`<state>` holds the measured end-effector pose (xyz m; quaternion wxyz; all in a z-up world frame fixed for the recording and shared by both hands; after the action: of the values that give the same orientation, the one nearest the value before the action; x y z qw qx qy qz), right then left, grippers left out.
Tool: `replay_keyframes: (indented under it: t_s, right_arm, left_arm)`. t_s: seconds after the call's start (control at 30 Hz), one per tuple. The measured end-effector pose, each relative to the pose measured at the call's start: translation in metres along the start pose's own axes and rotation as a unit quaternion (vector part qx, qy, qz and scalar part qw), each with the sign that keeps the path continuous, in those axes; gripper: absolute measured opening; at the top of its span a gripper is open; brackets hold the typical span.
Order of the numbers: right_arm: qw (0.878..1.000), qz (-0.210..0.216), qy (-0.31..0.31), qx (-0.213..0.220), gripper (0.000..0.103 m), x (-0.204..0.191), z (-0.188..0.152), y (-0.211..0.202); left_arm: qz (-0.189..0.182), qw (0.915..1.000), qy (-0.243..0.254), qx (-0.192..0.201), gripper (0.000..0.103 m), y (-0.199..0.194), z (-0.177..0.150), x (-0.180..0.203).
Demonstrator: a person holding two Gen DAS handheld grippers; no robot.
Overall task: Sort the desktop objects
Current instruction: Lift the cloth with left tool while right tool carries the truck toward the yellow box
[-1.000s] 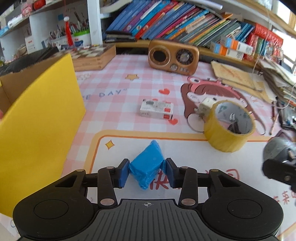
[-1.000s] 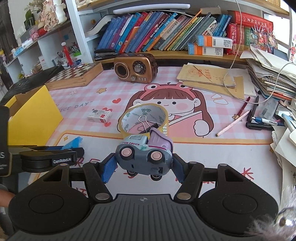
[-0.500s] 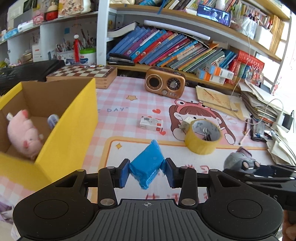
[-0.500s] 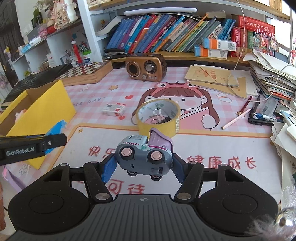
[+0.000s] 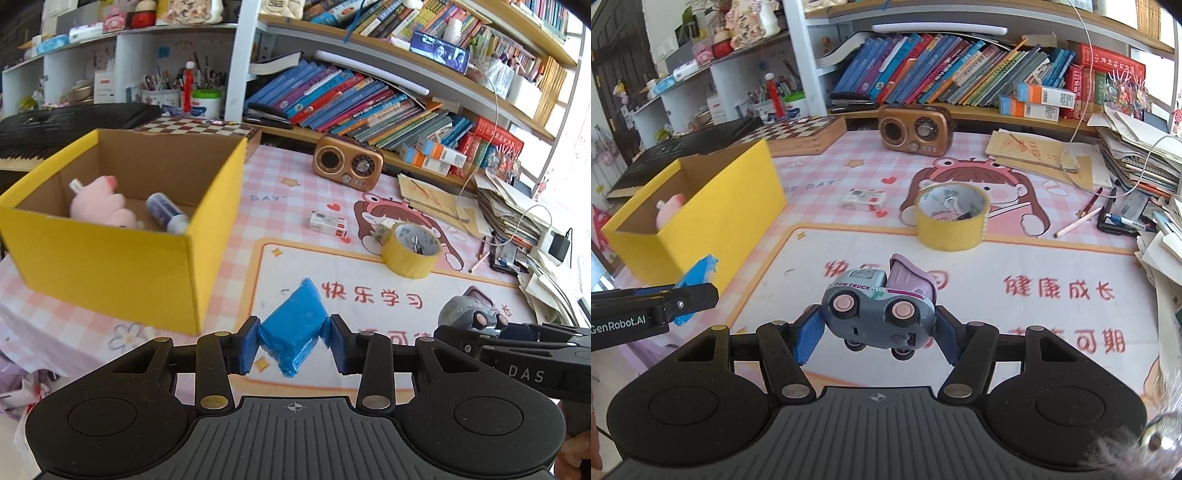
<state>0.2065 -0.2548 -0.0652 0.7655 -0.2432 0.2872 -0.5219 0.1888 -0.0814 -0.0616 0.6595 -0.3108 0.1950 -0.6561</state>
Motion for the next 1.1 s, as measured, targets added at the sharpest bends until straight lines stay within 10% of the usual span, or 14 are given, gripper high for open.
replay_keyframes:
  t_s: [1.1]
  right_arm:
    - [1.0,0.019,0.01,-0.012,0.061,-0.133,-0.075,-0.035]
  left_arm:
    - [0.0,1.0,0.003,0.0,0.037,-0.085,-0.053,-0.104]
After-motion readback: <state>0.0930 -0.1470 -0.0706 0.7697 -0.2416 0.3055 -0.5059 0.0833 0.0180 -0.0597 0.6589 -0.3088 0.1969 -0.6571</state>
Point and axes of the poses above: each gripper's, at about its wrist camera, not at the fingertips, and y roughly the way its jaws point, x to its right, z to its top, the point moved 7 cm from there along y, roughly the way its jaws point, and after that the axes turned 3 degrees about z, right-handed, at the moved point
